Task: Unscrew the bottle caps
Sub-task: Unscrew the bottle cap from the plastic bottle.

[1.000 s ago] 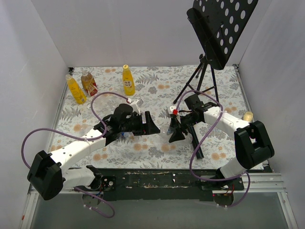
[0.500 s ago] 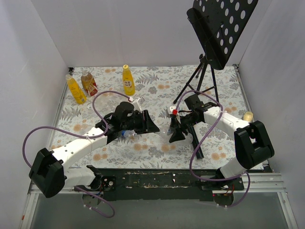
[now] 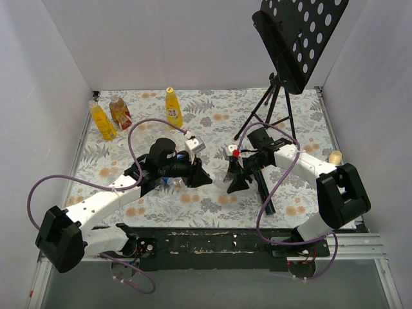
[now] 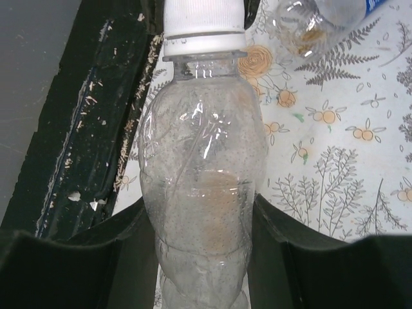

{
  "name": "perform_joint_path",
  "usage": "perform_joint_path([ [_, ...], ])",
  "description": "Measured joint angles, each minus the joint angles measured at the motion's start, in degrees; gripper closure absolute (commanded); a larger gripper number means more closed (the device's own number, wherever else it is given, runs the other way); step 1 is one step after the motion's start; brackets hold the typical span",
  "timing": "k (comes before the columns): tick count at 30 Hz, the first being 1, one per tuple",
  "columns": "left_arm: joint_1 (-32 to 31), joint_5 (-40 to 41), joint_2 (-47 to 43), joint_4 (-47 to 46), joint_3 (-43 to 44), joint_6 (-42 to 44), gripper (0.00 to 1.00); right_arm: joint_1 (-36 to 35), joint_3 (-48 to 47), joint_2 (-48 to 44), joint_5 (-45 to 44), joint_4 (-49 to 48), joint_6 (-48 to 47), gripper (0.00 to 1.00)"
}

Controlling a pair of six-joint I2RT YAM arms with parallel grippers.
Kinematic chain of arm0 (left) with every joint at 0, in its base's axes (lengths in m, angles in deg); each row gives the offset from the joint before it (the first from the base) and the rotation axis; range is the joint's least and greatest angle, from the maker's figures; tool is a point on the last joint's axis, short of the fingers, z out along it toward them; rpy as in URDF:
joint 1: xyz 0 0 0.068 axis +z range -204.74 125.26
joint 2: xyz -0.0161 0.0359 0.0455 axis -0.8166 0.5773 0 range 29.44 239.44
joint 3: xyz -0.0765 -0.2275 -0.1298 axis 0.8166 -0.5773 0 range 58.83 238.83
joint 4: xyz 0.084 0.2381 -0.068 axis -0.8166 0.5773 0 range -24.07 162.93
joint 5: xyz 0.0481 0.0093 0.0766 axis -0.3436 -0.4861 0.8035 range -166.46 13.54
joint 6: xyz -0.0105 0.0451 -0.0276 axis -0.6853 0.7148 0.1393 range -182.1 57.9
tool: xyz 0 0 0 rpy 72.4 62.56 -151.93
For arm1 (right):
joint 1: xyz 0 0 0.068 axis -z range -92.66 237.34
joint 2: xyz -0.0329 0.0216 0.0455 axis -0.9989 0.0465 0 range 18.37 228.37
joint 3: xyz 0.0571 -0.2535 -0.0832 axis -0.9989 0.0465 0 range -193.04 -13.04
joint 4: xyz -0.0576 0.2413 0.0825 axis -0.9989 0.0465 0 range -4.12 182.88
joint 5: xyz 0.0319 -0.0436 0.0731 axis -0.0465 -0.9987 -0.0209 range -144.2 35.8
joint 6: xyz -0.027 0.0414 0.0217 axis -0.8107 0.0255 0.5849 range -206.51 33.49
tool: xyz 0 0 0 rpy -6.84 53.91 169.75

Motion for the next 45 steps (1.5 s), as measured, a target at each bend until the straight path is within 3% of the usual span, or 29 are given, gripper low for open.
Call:
perform_joint_path([
  [6, -0.3, -3.6, -5.4, -2.4, -4.1, 21.7, 1.00, -0.7, 0.0, 0.0, 2.3, -0.3, -0.3, 0.91],
  [7, -0.4, -3.7, -5.7, -3.1, -4.6, 23.4, 0.94, -0.7, 0.0, 0.0, 2.6, -0.3, -0.3, 0.91],
  [9, -0.4, -4.0, -5.8, -4.1, -4.9, 25.1, 0.51, -0.6, 0.0, 0.0, 3.0, -0.3, -0.3, 0.91],
  [13, -0.8, -3.6, -6.5, -9.6, -6.6, 23.2, 0.16, -0.5, 0.0, 0.3, 1.8, 0.1, 0.4, 0.91],
  [16, -1.0, -2.0, -9.6, -13.2, -8.2, 18.6, 0.02, -0.5, 0.0, 0.6, 0.8, 0.7, 0.8, 0.91],
  [26, -1.0, 8.7, -24.0, -13.9, -9.6, -0.8, 0.02, -0.5, 0.0, 0.8, 0.0, 1.3, 1.1, 0.91],
  [33, -1.0, 15.8, -21.3, -7.8, -7.7, -20.9, 0.02, -0.5, 0.0, 0.9, -0.2, 1.4, 1.1, 0.91],
  [41, -1.0, 13.9, -11.8, -5.7, -7.7, -35.2, 0.30, -0.5, 0.0, 0.9, -0.2, 1.4, 1.1, 0.91],
  [45, -1.0, 11.7, -8.0, -6.7, -7.7, -37.0, 0.35, -0.5, 0.0, 0.9, -0.2, 1.4, 1.1, 0.91],
])
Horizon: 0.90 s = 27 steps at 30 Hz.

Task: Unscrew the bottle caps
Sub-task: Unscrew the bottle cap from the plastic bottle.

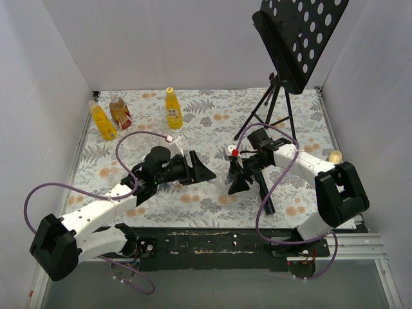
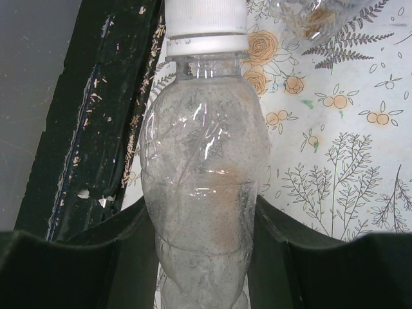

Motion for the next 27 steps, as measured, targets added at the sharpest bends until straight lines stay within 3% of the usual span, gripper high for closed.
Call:
perform_joint_path([
  [4, 0.0, -2.0, 3.5, -1.1, 0.0, -0.8, 0.43, 0.0, 0.0, 0.0, 0.0, 0.0, 0.0, 0.91],
  [9, 0.0, -3.5, 5.4, -1.9, 0.0, -1.0, 0.66, 0.0, 0.0, 0.0, 0.1, 0.1, -0.1, 0.91],
  [13, 0.3, -3.7, 6.3, -2.0, 0.0, -0.5, 1.00, 0.3, 0.0, 0.0, 0.0, 0.5, 0.0, 0.91],
  [17, 0.3, -4.3, 6.4, -2.4, -0.1, 0.8, 1.00, 0.3, 0.0, 0.0, -0.2, 0.9, -0.2, 0.91],
  [21, 0.3, -5.4, 6.2, -2.3, 0.0, 7.6, 1.00, 0.3, 0.0, 0.0, -0.6, 0.7, -1.1, 0.91],
  [24, 0.3, -7.0, 4.4, -1.4, 0.0, 18.5, 1.00, -0.1, 0.0, 0.0, -0.1, -0.3, -1.7, 0.91],
  [27, 0.2, -10.9, 1.7, 0.3, 0.0, 35.1, 1.00, -0.4, 0.0, -0.2, 1.9, -0.4, -1.6, 0.91],
])
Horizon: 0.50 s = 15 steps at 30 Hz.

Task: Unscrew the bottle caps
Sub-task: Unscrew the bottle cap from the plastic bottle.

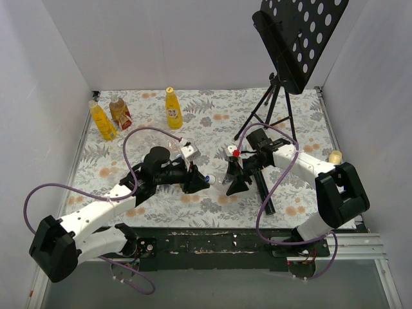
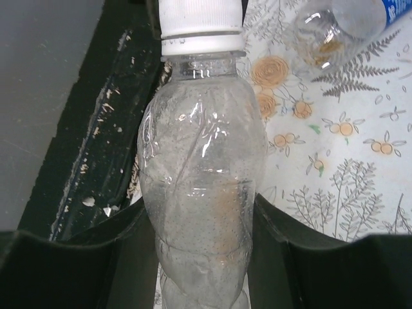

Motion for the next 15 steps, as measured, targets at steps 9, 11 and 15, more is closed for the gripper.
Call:
perform_joint_path([
  [9, 0.2, -7.2, -0.4, 2.4, 0.4, 40.0, 1.00, 0.0, 0.0, -0.7, 1.6, 1.7, 0.2, 0.91],
  [11, 0.2, -7.3, 0.3, 2.5, 0.6, 41.9, 0.68, 0.3, 0.0, -0.7, 1.1, 1.9, 0.2, 0.91],
  [15, 0.1, -7.0, -0.9, 0.2, 0.2, 37.9, 0.18, 0.3, 0.0, -0.7, 0.3, 1.7, 0.4, 0.91],
])
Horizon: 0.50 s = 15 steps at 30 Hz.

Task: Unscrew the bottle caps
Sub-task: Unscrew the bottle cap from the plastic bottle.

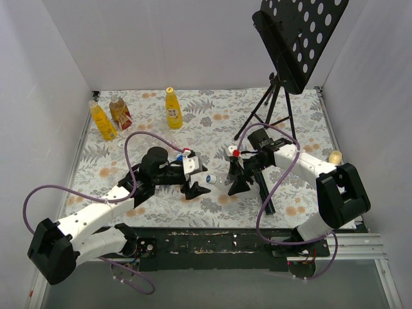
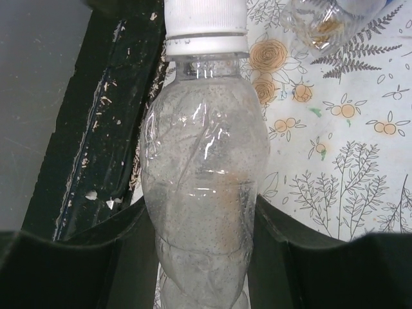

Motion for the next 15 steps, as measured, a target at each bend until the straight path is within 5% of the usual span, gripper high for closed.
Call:
perform_joint_path([
  [1, -0.1, 0.1, -0.8, -0.6, -0.1, -1.9, 0.05, 0.0, 0.0, 0.0, -0.6, 0.1, 0.1, 0.91],
  [2, -0.2, 0.7, -2.3, -1.7, -0.5, -5.2, 0.02, 0.0, 0.0, 0.0, -1.0, 0.0, 0.2, 0.91],
  [7, -0.2, 4.2, -7.1, -4.6, -1.7, -20.9, 0.02, 0.0, 0.0, 0.1, -1.6, 0.0, 0.4, 0.91],
  [11, -0.2, 8.2, -3.0, -1.6, 0.5, -34.4, 0.02, 0.0, 0.0, 0.1, -1.6, 0.0, 1.1, 0.91],
  [15, -0.1, 9.4, 4.0, 0.9, 2.5, -45.8, 0.18, 0.0, 0.0, 0.1, -1.3, 0.0, 1.6, 0.91],
])
